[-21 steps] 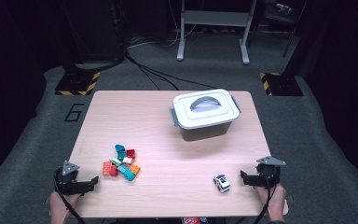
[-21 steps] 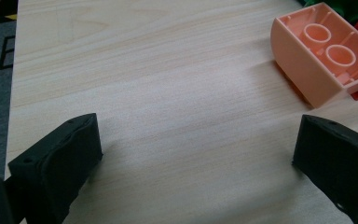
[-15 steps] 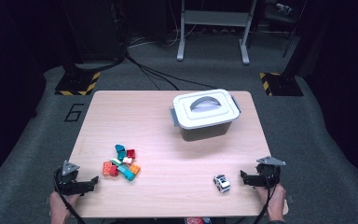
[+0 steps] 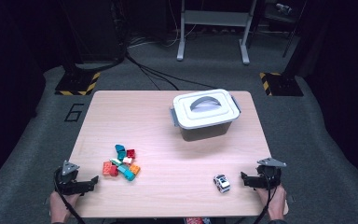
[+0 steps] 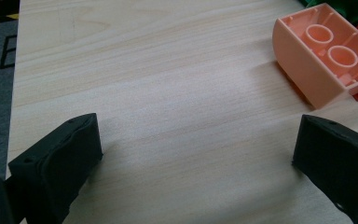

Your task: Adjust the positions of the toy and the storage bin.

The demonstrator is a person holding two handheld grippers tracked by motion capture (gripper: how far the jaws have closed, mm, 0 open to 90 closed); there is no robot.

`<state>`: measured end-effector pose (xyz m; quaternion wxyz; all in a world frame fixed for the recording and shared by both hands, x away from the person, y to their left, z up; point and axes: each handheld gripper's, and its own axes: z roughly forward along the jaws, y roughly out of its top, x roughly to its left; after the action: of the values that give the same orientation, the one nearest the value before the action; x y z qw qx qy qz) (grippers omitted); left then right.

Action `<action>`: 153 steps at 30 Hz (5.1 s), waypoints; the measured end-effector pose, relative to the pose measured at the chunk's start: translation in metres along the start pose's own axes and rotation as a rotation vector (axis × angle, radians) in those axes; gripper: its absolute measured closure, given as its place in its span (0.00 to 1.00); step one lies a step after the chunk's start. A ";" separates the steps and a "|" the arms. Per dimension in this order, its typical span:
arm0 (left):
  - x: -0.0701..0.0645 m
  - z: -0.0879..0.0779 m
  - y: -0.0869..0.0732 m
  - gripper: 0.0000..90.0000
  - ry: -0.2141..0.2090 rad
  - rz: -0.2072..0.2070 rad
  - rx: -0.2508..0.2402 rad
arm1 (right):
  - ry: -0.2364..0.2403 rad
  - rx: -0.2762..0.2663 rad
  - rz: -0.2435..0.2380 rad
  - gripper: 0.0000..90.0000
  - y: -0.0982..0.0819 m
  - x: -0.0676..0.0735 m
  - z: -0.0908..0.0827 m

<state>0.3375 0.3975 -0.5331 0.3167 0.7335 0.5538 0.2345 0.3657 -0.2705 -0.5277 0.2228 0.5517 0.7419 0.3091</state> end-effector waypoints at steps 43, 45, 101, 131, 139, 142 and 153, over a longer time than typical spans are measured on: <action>0.000 0.000 0.000 0.01 0.004 -0.001 0.002 | 0.149 0.039 -0.128 0.00 0.010 0.105 -0.022; 0.000 0.000 0.000 0.01 0.004 -0.001 0.002 | 0.143 0.052 -0.133 0.00 0.008 0.108 -0.019; 0.000 0.000 0.000 0.01 0.009 -0.007 0.001 | 0.040 -0.019 -0.096 0.54 0.013 0.066 -0.013; 0.000 0.000 0.000 0.01 0.010 -0.006 0.001 | 0.017 0.017 -0.005 0.17 0.032 0.029 -0.007; 0.000 0.000 0.000 0.01 0.010 -0.006 0.001 | 0.067 0.005 -0.029 0.11 0.063 0.029 -0.015; 0.000 0.000 0.000 0.01 0.010 -0.006 0.001 | 0.079 0.003 -0.038 0.10 0.076 0.028 -0.016; 0.000 0.000 0.000 0.01 0.009 -0.006 0.001 | 0.096 -0.009 -0.076 0.06 0.128 0.033 -0.011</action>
<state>0.3373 0.3977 -0.5329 0.3143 0.7310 0.5576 0.2367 0.4357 -0.2158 -0.4290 0.2008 0.5068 0.7707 0.3300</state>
